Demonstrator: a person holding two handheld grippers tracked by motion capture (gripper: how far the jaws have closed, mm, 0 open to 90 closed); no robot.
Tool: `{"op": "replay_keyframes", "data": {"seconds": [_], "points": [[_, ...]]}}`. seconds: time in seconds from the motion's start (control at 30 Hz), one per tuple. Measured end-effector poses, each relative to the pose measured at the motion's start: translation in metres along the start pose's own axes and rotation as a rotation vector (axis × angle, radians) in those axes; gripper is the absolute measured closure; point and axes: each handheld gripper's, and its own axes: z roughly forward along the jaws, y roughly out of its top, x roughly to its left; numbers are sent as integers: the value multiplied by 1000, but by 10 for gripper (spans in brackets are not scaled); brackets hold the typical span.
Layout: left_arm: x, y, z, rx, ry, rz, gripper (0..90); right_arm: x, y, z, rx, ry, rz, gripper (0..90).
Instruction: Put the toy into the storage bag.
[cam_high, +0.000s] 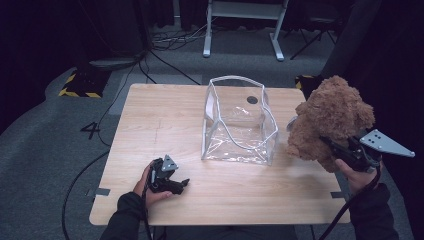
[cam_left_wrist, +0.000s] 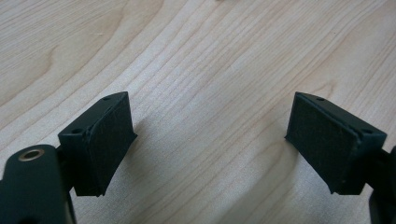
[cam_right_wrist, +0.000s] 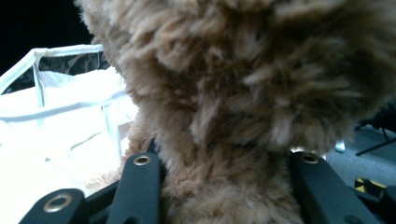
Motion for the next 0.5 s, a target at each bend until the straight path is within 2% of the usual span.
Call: {"op": "replay_keyframes", "data": {"seconds": [0.5], "points": [[0,0,0,0,1,2,149,1,40,10,-50,-6,-34,611]]}}
